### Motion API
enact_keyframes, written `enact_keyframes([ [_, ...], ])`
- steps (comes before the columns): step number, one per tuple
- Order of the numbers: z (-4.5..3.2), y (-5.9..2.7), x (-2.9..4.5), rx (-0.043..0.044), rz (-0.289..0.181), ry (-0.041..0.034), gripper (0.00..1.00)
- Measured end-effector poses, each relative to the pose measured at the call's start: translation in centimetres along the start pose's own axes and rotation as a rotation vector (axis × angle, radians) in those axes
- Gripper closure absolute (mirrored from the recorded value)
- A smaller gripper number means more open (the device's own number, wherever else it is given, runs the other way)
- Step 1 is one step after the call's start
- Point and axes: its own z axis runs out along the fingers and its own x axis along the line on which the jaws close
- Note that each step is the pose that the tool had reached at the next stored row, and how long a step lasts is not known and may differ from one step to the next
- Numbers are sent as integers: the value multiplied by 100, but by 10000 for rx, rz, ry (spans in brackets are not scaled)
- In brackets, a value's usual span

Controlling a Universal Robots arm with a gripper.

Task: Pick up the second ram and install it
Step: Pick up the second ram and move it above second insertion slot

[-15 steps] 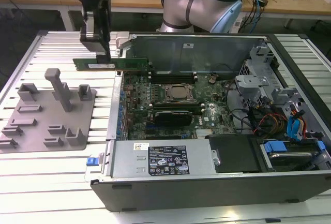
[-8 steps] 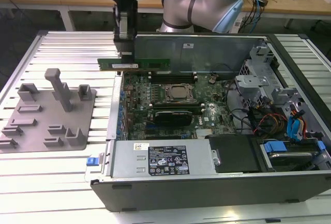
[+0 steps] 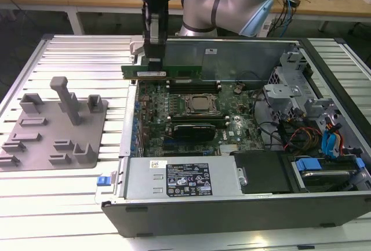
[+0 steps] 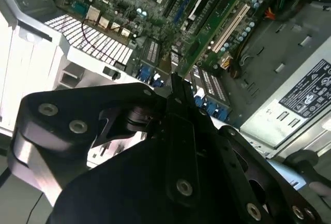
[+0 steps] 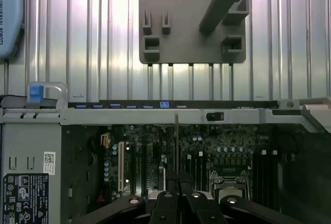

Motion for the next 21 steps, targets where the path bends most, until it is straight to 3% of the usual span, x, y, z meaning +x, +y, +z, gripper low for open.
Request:
enact_keyframes([
  [8,43,-311,-74,0,-1,-2,90],
  [11,72,-380,-83,0,-1,-1,90],
  [14,147,-472,-105,1,-1,-1,90],
  [21,192,-507,-125,1,-2,-3,90],
])
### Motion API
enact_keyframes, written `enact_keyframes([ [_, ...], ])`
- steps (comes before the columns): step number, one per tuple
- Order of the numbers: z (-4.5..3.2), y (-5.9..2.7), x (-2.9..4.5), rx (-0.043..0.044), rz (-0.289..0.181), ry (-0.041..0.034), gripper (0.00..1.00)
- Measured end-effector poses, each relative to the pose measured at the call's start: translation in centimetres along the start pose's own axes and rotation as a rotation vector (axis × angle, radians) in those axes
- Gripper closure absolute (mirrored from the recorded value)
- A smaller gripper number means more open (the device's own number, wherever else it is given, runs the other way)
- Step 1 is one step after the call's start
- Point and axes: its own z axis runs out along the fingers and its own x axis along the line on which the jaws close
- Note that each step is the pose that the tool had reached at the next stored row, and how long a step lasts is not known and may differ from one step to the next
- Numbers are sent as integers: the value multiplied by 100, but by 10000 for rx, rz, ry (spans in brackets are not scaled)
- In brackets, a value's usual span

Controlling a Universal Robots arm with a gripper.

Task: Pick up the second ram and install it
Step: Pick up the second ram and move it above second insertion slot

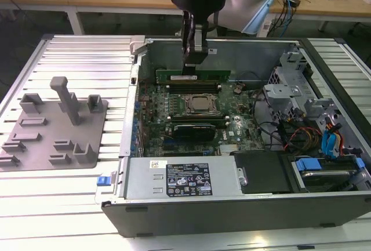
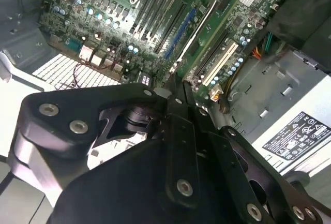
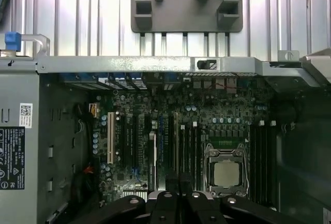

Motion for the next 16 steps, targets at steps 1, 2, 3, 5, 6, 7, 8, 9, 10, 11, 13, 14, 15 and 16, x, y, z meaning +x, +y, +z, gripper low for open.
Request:
enact_keyframes([
  [1,13,0,0,-1,0,2,90],
  [2,58,-2,1,-1,0,1,90],
  [3,115,-5,0,-1,0,2,90],
  [5,165,-8,-29,0,2,2,90],
  [6,175,-12,-56,0,1,2,90],
  [7,183,-16,-76,-1,0,3,90],
  [8,192,-21,-90,-1,1,3,90],
  [9,212,-30,-125,-1,1,3,90],
  [10,251,-49,-177,-1,-1,5,90],
  [11,288,-66,-204,0,0,4,90],
  [13,350,-98,-273,-2,1,8,90],
  [14,382,-108,-297,-2,1,7,90],
  [15,406,-113,-305,-1,-1,6,90],
  [16,424,-116,-310,-1,0,8,90],
])
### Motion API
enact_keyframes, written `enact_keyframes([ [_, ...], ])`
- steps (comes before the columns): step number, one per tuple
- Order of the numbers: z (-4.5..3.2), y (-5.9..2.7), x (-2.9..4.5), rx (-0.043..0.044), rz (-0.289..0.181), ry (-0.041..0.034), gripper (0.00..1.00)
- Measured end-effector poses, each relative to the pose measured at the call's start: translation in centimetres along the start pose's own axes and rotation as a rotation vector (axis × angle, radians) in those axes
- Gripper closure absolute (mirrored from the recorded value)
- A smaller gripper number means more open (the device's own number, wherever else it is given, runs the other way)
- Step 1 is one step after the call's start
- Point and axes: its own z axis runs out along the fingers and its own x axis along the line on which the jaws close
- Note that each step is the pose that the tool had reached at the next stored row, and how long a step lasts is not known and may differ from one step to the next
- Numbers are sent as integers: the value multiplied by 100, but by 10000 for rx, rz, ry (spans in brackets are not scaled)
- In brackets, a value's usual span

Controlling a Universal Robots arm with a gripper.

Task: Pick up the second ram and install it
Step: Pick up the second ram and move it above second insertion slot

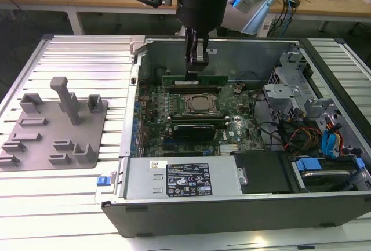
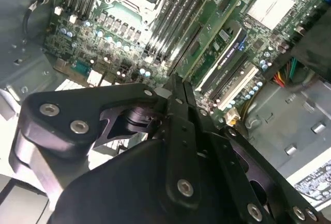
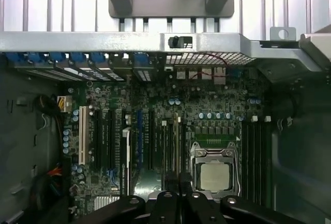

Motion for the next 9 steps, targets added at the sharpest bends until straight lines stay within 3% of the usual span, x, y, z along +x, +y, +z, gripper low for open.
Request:
enact_keyframes([
  [9,216,-32,-105,-1,2,1,90],
])
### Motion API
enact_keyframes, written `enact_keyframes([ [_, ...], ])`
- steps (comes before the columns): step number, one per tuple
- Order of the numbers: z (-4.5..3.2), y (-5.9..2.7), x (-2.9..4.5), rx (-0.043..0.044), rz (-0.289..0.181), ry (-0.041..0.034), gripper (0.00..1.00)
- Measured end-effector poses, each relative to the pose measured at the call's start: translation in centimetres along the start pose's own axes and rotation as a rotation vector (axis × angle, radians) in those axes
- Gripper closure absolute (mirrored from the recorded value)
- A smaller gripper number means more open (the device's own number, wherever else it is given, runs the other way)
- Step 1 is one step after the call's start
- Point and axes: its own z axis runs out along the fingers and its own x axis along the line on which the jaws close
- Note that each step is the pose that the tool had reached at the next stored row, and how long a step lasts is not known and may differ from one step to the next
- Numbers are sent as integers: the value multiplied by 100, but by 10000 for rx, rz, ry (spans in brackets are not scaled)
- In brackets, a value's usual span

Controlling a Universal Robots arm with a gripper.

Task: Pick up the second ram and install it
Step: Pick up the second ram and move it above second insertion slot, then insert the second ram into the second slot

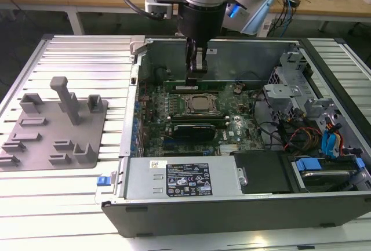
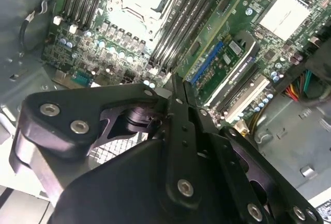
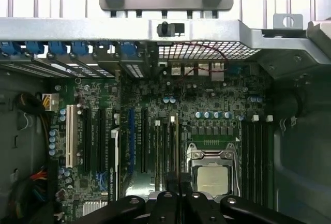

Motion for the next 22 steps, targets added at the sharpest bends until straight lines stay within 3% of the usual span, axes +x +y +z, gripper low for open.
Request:
enact_keyframes([
  [7,145,-26,-63,0,-1,0,90],
  [22,163,-27,-63,2,-1,-3,90],
])
